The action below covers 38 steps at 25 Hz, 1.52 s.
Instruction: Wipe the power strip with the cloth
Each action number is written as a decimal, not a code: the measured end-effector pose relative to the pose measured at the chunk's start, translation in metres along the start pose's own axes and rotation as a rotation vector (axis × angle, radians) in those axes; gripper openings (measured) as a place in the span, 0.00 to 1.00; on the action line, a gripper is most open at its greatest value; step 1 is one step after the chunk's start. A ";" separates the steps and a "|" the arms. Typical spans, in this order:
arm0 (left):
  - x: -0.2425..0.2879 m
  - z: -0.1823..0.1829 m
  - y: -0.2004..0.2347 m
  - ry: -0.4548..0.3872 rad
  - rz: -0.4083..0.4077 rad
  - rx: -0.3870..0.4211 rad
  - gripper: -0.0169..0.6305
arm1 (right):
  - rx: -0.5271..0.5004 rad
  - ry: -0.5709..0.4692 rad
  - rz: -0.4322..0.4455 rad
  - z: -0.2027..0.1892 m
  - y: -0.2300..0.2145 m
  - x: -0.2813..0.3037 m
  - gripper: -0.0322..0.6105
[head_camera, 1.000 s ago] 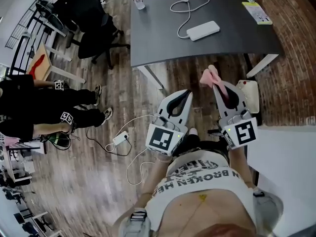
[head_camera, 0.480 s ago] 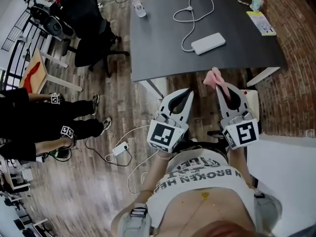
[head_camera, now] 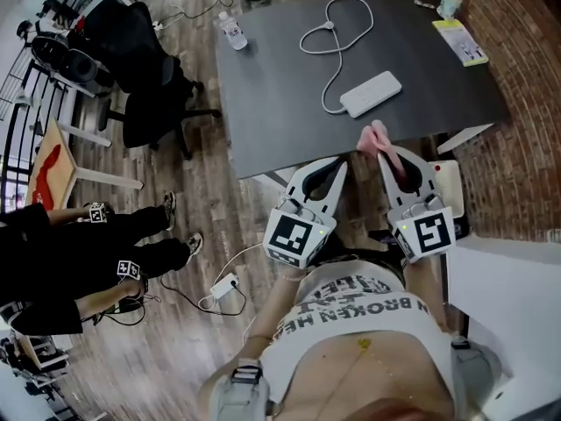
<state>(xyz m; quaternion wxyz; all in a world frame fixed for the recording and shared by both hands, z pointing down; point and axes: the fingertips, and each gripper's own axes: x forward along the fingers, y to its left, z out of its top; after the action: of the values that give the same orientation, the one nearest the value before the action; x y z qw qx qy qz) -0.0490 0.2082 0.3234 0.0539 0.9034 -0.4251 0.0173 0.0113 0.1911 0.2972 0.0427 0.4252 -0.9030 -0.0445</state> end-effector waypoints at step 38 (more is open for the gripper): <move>0.226 -0.014 0.093 0.076 0.292 -0.064 0.04 | -0.027 0.049 0.394 -0.045 -0.204 0.167 0.08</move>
<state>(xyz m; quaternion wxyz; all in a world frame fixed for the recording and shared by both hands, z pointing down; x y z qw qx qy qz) 0.0234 -0.0219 0.3625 0.0956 0.8284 -0.5500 0.0453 0.0665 -0.0696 0.3248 0.0780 0.2405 -0.9668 -0.0370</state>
